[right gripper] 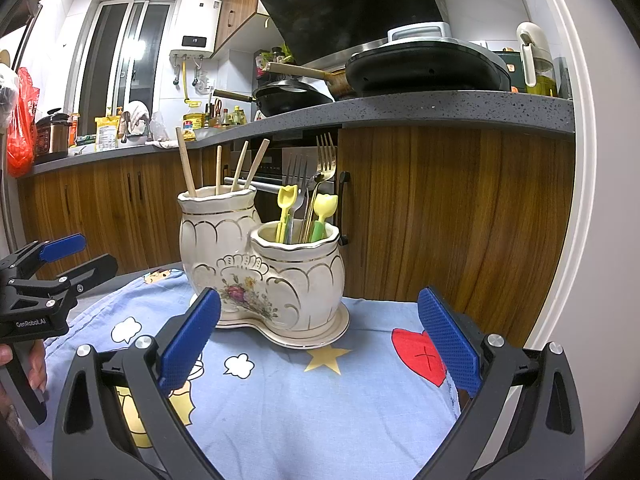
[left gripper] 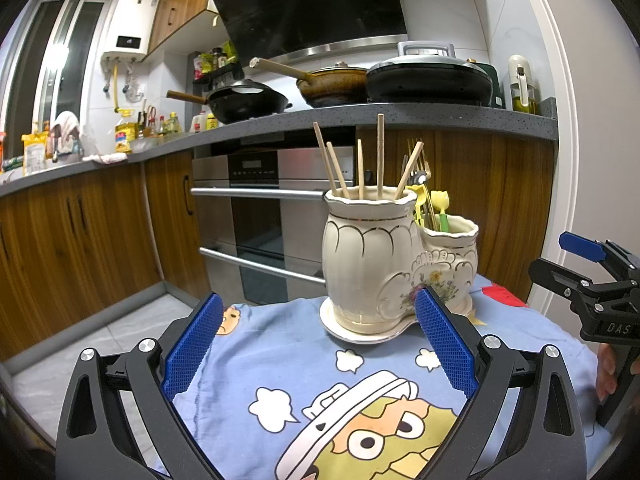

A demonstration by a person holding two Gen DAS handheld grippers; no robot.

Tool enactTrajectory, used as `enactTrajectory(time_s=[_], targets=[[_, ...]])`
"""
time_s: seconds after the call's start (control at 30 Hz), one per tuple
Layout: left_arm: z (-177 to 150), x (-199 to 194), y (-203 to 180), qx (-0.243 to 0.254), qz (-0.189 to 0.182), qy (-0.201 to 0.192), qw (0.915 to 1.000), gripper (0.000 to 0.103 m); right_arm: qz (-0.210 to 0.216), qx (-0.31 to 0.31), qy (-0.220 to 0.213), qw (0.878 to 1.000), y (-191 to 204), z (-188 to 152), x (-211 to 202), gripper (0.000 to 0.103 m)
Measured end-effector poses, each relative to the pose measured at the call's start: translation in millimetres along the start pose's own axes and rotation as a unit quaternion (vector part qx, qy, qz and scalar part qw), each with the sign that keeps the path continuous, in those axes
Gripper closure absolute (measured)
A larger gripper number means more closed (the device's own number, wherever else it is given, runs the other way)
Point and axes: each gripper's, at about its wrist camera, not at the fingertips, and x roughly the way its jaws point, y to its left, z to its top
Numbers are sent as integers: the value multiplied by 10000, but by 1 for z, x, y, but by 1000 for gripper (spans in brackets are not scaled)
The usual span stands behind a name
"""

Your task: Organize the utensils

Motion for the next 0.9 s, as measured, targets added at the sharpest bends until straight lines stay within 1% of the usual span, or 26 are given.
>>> enactTrajectory(time_s=[0.53, 0.9], targets=[[0, 0, 0, -7, -32, 4, 10000, 7, 2, 2, 4, 10000, 0, 0, 1, 6], [-1, 5, -8, -17, -52, 50, 10000, 7, 6, 1, 10, 10000, -1, 0, 1, 6]])
